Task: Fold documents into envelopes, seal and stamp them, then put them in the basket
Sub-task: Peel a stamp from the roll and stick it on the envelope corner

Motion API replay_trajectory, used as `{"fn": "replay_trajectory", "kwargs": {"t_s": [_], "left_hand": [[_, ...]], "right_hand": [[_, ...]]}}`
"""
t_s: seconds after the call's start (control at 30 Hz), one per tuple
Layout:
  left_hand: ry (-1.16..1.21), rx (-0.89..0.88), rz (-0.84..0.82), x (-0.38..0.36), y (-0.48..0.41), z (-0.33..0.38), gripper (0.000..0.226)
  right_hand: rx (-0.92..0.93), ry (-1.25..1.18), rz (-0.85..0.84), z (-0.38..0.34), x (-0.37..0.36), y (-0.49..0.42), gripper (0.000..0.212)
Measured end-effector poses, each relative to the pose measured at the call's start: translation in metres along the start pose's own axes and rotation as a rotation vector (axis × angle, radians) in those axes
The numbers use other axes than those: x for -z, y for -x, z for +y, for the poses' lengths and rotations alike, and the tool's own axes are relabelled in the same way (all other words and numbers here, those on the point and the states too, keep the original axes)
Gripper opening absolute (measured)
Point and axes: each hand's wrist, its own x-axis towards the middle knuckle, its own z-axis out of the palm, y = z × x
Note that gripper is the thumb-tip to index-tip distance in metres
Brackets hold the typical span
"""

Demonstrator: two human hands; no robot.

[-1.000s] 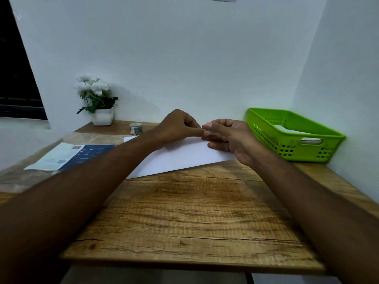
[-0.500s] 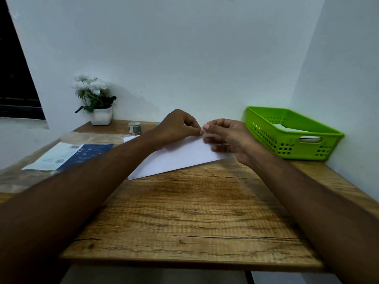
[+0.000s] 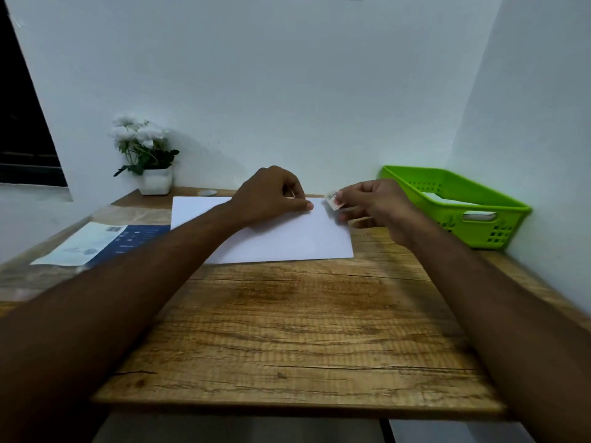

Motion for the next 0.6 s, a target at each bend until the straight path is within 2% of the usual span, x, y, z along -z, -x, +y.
{"fn": "replay_trajectory", "kwargs": {"t_s": [0.13,0.3,0.37,0.5,0.6], "left_hand": [[-0.047,0.037,0.066,0.001,0.003,0.001,0.035],[-0.122,0.019,0.086,0.000,0.001,0.003,0.030],[-0.087,0.010,0.076,-0.001,0.000,0.003,0.030],[-0.051,-0.013,0.071,-0.005,0.000,0.009,0.010],[-0.013,-0.033,0.066,-0.007,0.001,0.018,0.012]], "right_hand": [[-0.057,-0.081,-0.009,0.000,0.003,-0.001,0.013],[-0.103,-0.116,-0.062,0.000,0.003,-0.005,0.027],[-0.121,-0.156,-0.085,0.001,0.003,-0.007,0.027],[-0.124,-0.191,-0.117,0.004,0.003,-0.007,0.026],[-0.123,-0.214,-0.120,0.002,0.003,-0.007,0.028]]}}
